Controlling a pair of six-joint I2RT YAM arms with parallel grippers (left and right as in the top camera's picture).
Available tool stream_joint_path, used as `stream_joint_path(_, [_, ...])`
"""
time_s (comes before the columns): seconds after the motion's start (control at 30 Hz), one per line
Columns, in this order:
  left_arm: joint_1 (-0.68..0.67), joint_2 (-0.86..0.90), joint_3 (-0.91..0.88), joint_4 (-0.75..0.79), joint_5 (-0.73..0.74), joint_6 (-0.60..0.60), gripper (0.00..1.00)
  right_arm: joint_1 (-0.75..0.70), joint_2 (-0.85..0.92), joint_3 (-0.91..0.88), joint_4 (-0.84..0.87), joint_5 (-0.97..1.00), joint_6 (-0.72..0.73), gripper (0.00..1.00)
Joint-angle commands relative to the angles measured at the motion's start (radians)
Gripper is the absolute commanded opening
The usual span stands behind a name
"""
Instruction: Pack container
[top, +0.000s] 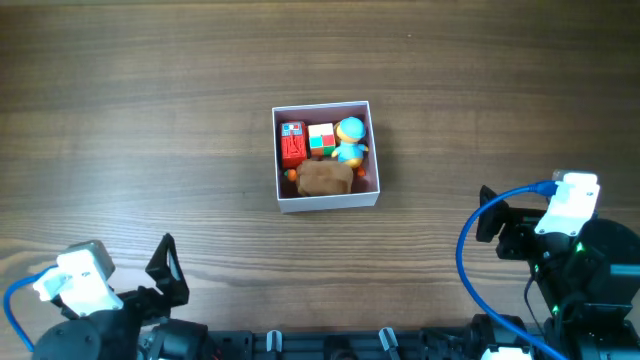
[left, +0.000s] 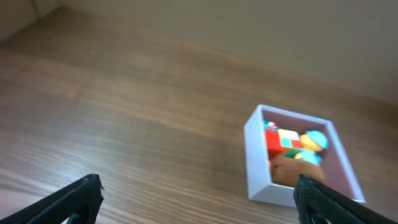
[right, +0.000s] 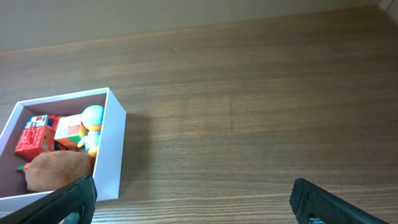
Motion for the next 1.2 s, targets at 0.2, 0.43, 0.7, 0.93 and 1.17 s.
stream_joint_path(0.2, [-0.005,-0.017,-0.322,0.340,-0.124,-0.148,1.00,0.008,0.002,-0.053,0.068,-0.017,-0.024,1.00])
stream_joint_path(0.43, [-0.005,0.057,-0.493,0.647,-0.111,-0.020,1.00,0.008,0.039,-0.108,0.142,0.018,-0.039,1.00])
stream_joint_path(0.7, [-0.005,0.163,-0.503,0.733,0.012,0.164,1.00,0.008,0.144,-0.108,0.148,0.021,-0.033,1.00])
stream_joint_path(0.93, [-0.005,0.178,-0.503,0.737,0.018,0.180,1.00,0.008,0.161,-0.108,0.146,0.086,-0.013,1.00])
stream_joint_path(1.17, [-0.005,0.178,-0.503,0.728,-0.035,0.196,1.00,0.007,0.174,-0.108,0.135,0.069,-0.011,1.00])
